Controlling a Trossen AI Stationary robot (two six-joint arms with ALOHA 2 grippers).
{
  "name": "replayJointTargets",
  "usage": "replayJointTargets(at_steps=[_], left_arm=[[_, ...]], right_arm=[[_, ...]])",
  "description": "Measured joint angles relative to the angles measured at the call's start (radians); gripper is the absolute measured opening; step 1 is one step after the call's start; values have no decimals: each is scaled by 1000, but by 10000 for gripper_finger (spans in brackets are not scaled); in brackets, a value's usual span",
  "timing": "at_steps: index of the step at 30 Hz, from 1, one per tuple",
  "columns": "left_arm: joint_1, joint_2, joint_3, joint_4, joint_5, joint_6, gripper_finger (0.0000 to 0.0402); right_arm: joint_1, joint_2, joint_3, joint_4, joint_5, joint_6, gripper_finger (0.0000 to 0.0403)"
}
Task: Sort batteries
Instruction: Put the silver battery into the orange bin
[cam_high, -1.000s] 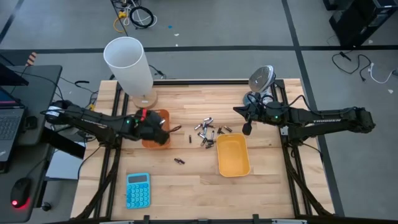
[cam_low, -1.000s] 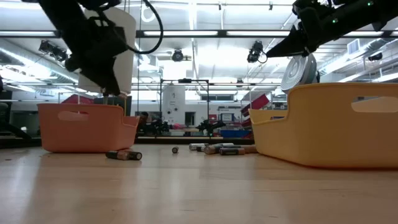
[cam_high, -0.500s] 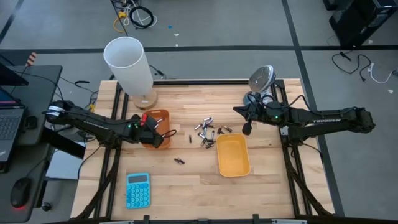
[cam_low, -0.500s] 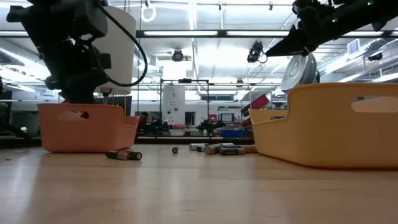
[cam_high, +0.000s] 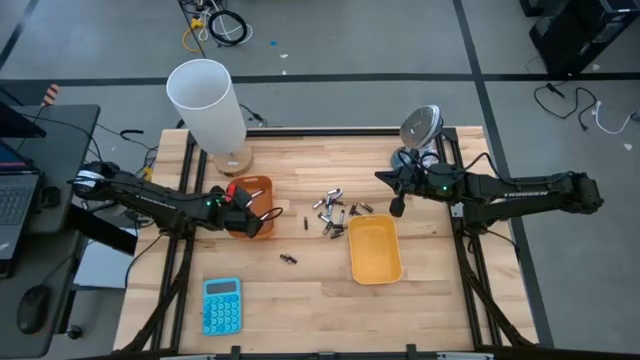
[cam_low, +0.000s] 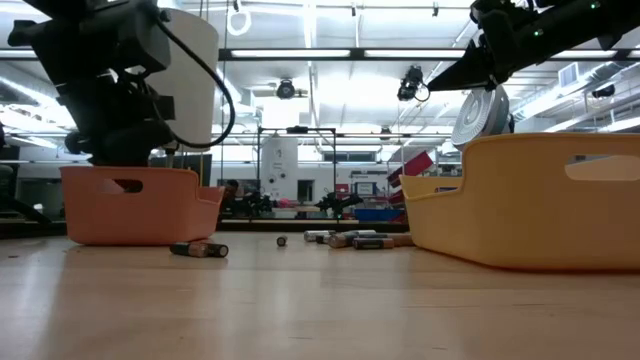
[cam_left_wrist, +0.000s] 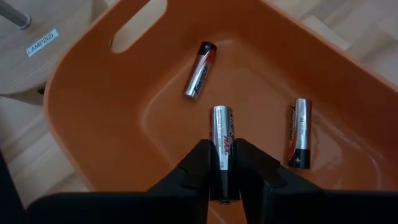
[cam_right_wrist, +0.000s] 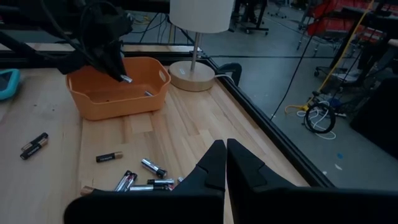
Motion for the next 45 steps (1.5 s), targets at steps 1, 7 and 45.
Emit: replayJointTargets(at_steps=[1,7,45], left_arm=[[0,0,0,0,0,0,68],[0,0,0,-2,0,-16,77],[55,22,250,591,-89,845,99]], right_arm=[[0,0,0,0,0,0,3],[0,0,0,0,0,0,3],[0,0,0,-1,0,0,3]])
